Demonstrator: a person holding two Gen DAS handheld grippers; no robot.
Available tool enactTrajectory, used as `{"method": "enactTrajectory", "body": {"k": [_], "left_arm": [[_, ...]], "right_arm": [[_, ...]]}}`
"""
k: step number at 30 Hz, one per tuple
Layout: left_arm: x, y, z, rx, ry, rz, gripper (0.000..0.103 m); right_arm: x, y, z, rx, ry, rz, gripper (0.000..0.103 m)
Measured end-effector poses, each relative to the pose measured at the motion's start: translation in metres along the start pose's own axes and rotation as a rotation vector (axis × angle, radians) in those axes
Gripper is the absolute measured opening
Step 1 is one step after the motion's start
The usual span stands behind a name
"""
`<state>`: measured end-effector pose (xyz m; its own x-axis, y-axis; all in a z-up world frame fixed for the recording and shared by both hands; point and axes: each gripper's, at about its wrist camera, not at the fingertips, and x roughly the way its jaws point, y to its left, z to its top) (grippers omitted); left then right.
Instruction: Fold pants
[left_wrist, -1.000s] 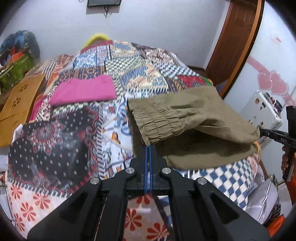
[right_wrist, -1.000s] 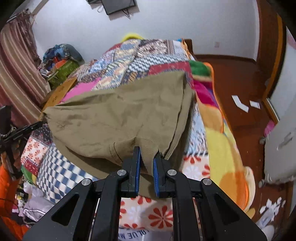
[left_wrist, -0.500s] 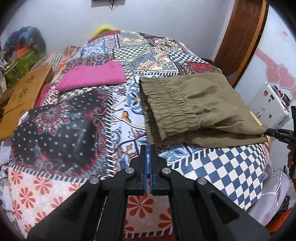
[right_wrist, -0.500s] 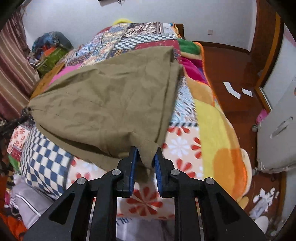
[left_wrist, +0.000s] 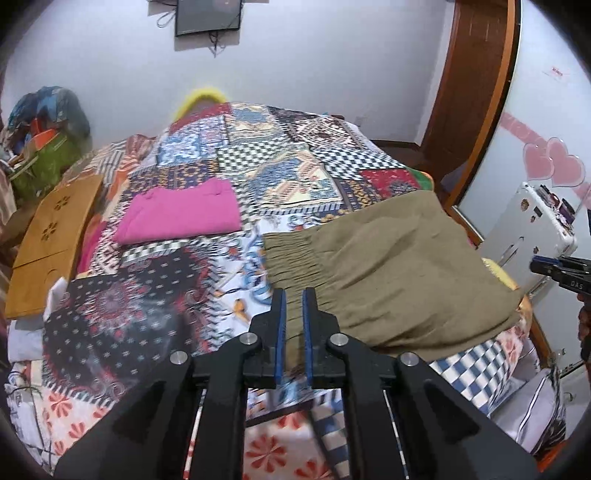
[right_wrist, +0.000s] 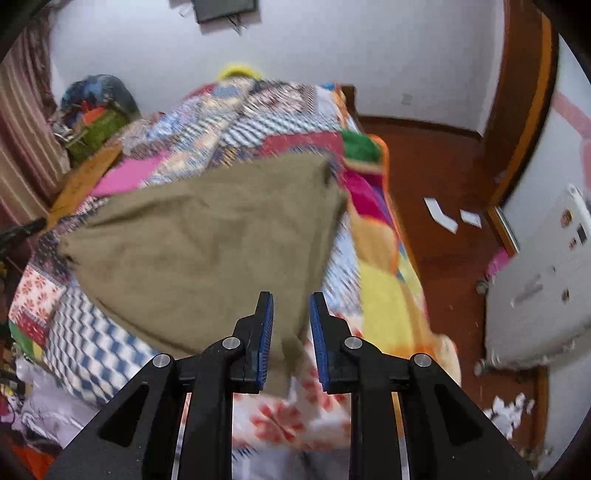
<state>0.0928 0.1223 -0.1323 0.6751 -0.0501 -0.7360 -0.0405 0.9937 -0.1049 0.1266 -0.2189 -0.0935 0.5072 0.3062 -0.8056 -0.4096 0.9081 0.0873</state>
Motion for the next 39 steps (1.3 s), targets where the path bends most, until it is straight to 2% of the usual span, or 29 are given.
{"method": "enactTrajectory", "body": {"k": [5,8,11,13,15,18,21,25,28,31,36,39], "left_arm": [[0.027,-0.017,-0.002,-0.014,0.057,-0.056,0.012],[0.044,-0.022,-0.015,-0.008,0.112,-0.053,0.012],[0.054,-0.017,-0.030,-0.013,0.146,-0.054,0.018],[0.055,-0.014,-0.037,-0.009,0.140,-0.032,0.036],[0.055,-0.010,-0.043,-0.007,0.136,-0.016,0.043],[0.055,-0.003,-0.047,-0.026,0.138,-0.036,0.048],[0.054,0.002,-0.048,-0.043,0.140,-0.040,0.055],[0.053,0.007,-0.043,-0.064,0.151,-0.060,0.055],[0.042,0.007,-0.031,-0.057,0.129,-0.043,0.055],[0.027,0.008,-0.015,-0.049,0.071,-0.008,0.055],[0.020,0.022,0.021,-0.080,-0.001,0.026,0.063],[0.030,0.029,0.041,-0.101,-0.011,0.047,0.063]], "right_arm": [[0.031,0.030,0.007,-0.042,0.026,0.052,0.024],[0.054,0.037,-0.004,-0.052,0.098,0.070,0.024],[0.069,0.034,-0.024,-0.058,0.175,0.077,0.024],[0.070,0.031,-0.034,-0.053,0.184,0.086,0.026],[0.065,0.028,-0.037,-0.051,0.181,0.083,0.031],[0.060,0.021,-0.041,-0.050,0.190,0.087,0.032],[0.057,0.015,-0.044,-0.065,0.200,0.051,0.032],[0.055,0.004,-0.045,-0.067,0.216,-0.010,0.033],[0.049,-0.010,-0.044,-0.008,0.211,-0.005,0.033],[0.039,-0.020,-0.034,0.023,0.177,-0.019,0.035],[0.025,-0.024,0.004,0.023,0.071,-0.012,0.035],[0.023,-0.022,0.029,0.013,0.007,-0.013,0.039]]}}
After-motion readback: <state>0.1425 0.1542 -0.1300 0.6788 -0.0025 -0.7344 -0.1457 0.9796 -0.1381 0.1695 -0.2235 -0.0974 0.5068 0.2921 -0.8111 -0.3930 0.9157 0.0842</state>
